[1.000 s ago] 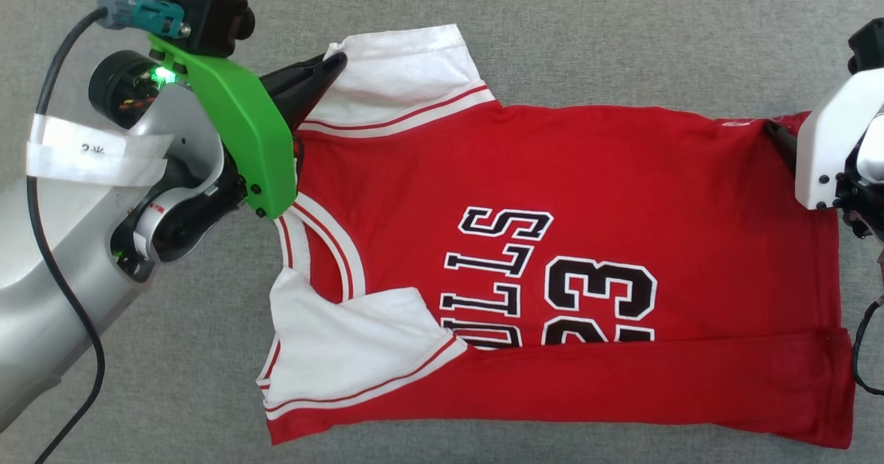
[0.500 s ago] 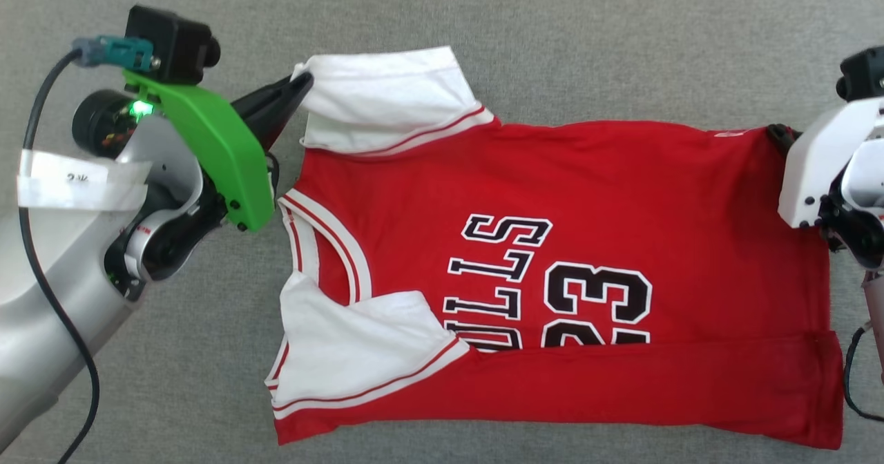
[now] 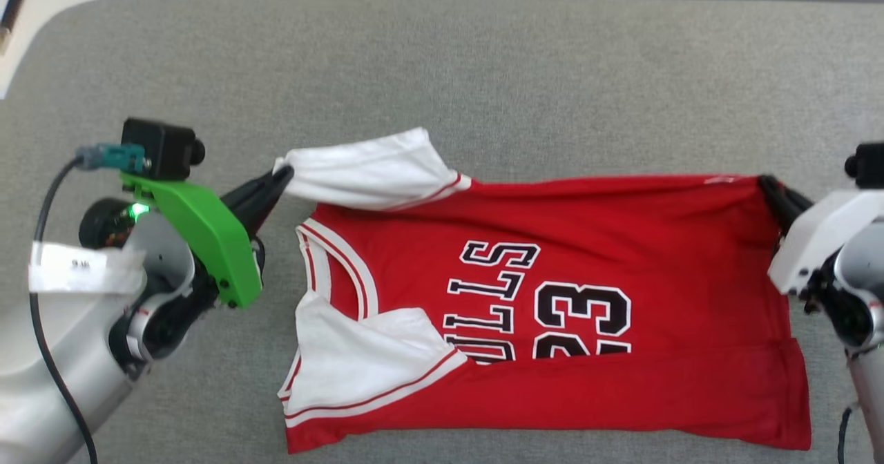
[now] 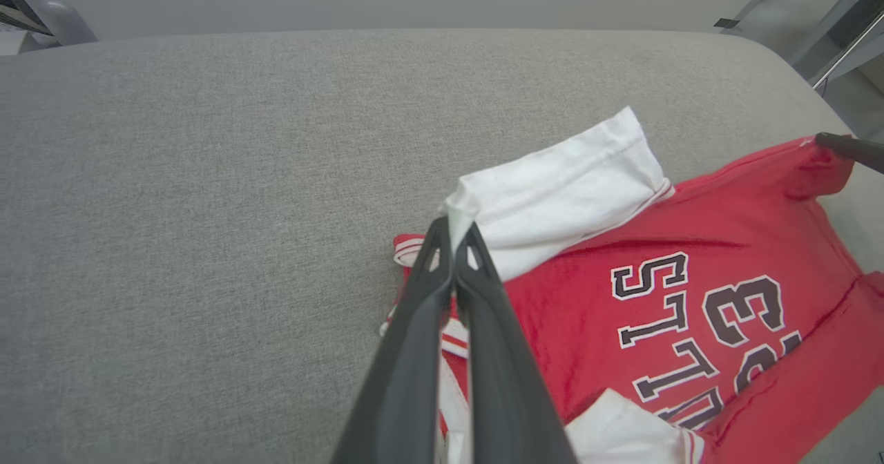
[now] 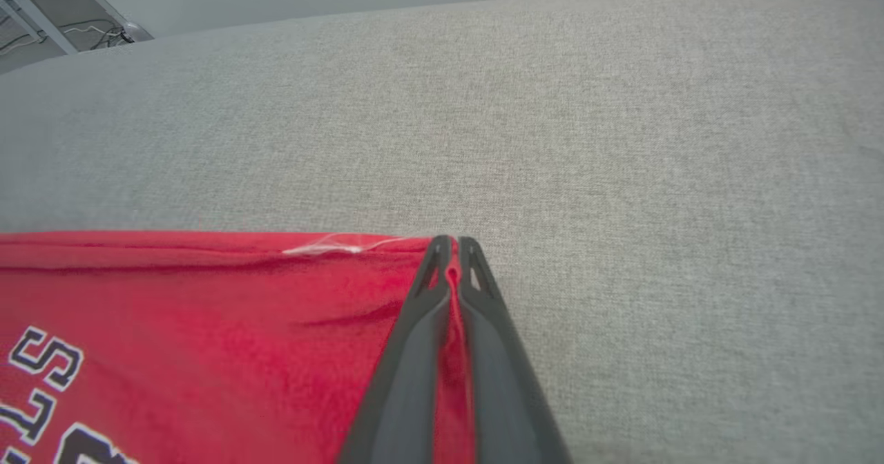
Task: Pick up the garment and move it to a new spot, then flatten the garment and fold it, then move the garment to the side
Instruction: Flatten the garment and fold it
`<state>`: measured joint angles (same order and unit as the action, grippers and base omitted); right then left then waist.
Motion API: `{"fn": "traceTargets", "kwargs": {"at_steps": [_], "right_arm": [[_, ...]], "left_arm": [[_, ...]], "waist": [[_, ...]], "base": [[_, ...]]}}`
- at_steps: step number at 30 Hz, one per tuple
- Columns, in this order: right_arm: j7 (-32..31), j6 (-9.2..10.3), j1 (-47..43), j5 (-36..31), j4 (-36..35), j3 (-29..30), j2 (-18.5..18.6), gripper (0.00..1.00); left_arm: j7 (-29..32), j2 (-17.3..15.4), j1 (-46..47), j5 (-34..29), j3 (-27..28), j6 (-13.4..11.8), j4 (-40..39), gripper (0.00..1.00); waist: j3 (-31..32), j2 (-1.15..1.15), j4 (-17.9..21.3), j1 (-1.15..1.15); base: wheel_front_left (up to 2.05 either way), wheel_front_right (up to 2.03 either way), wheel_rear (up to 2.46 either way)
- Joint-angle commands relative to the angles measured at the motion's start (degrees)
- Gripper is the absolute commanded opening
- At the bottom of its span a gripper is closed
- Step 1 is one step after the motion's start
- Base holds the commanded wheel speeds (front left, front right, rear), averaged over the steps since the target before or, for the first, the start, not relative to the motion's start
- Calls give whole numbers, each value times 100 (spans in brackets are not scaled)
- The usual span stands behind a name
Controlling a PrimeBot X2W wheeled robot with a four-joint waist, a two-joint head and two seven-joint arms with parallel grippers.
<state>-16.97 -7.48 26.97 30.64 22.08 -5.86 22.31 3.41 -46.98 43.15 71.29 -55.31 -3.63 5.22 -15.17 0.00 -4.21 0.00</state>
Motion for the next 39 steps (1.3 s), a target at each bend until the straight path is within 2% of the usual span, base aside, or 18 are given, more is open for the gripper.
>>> {"fn": "traceTargets", "kwargs": {"at_steps": [1, 7, 17, 28, 33, 39], "right_arm": [[136, -1, -199, 119, -42, -53, 53, 0], [545, -1, -825, 601, -120, -156, 185, 0], [842, -1, -1599, 1065, -323, -582, 509, 0], [664, -1, -2098, 1423, -563, -1012, 966, 0], [472, -1, -2188, 1445, -575, -1145, 1146, 0], [374, -1, -2146, 1369, -523, -1301, 1186, 0]], "left_arm": [[-66, -50, -199, 94, -20, -43, -21, 0], [-204, -180, -744, 282, -95, -167, -223, 0], [-202, -382, -1609, 343, -494, -444, -454, 0], [-230, -211, -2051, 355, -786, -478, -209, 0], [-206, -43, -2064, 250, -918, -409, 51, 0], [-208, 183, -1998, 150, -1010, -282, 366, 0]], "waist": [[270, 0, -34, 0], [510, 0, -76, 0], [664, 0, -98, 0], [854, 0, -103, 0], [829, 0, -100, 0], [714, 0, -91, 0]], "base": [[0, 0, 0], [0, 0, 0], [0, 0, 0], [0, 0, 0], [0, 0, 0], [0, 0, 0]]}}
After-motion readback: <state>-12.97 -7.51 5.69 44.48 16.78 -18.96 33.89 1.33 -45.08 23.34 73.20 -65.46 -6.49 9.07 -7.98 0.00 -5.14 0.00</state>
